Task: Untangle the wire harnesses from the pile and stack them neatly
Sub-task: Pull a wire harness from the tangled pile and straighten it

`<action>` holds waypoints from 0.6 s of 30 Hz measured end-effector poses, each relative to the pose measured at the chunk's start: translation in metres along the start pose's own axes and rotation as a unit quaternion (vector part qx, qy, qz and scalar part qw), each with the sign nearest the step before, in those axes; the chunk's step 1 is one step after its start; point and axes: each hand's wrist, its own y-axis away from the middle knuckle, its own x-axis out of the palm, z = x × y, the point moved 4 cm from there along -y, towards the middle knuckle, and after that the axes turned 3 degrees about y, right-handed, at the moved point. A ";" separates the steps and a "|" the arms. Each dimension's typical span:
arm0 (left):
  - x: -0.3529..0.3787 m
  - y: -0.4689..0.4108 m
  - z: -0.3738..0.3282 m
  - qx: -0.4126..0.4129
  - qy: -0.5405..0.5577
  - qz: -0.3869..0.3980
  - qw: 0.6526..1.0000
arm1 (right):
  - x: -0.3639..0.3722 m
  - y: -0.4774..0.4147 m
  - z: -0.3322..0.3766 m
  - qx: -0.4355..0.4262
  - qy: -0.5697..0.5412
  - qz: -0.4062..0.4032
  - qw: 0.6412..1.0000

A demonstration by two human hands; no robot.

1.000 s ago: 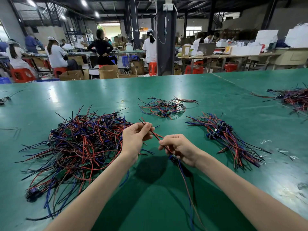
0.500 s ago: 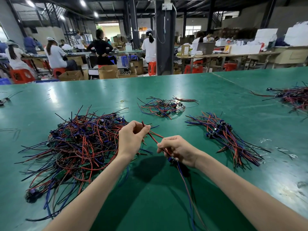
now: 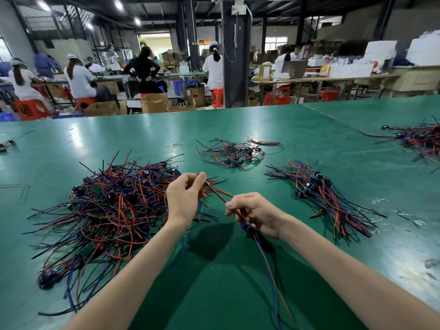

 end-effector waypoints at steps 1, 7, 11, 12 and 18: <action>0.001 0.000 0.003 -0.022 0.029 0.000 0.999 | 0.000 0.000 0.000 -0.001 0.000 0.000 1.000; -0.002 -0.002 0.007 -0.033 -0.020 0.001 0.999 | 0.003 0.000 0.002 0.002 -0.013 0.019 1.000; 0.000 0.008 -0.011 0.192 -0.244 0.000 0.951 | 0.003 -0.002 -0.003 0.006 -0.014 0.021 1.000; 0.002 0.012 -0.013 0.235 -0.281 -0.001 0.931 | 0.002 -0.001 -0.004 0.007 -0.009 0.022 1.000; -0.004 0.000 -0.001 -0.008 -0.061 -0.018 0.998 | 0.000 0.000 -0.001 0.010 -0.010 0.015 1.000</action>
